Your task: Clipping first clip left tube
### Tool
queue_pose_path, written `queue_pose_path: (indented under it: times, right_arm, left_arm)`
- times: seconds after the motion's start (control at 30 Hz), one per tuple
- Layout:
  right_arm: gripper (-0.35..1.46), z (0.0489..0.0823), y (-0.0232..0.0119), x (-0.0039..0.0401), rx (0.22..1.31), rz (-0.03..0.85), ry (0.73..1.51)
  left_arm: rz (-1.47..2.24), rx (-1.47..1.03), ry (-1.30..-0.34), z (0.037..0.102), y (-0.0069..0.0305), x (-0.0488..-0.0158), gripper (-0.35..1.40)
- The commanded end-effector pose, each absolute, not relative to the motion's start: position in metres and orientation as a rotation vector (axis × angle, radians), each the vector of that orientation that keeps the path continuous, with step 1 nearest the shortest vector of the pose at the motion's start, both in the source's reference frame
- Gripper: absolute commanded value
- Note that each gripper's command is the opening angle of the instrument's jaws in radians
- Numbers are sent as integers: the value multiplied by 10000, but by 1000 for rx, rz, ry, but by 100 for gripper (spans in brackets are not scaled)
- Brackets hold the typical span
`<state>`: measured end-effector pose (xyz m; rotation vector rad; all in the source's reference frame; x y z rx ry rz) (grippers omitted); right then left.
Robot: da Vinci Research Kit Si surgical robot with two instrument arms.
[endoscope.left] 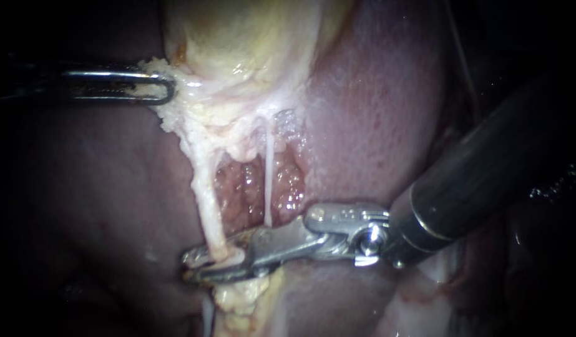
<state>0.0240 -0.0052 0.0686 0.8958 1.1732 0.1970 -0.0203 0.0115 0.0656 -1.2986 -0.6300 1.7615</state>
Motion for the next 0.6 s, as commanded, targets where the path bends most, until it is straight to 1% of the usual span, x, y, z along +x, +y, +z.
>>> queue_pose_path:
  times: [0.03,0.2,0.6]
  right_arm:
    - [-35,685,-50,240,892,196,1165]
    - [-35,678,-40,238,897,199,1161]
    - [-35,680,-42,238,898,199,1167]
  left_arm:
    - [1762,-1299,-630,656,115,-203,-35]
    - [1762,-1299,-630,656,115,-203,-35]
    - [1761,-1299,-630,656,116,-203,-35]
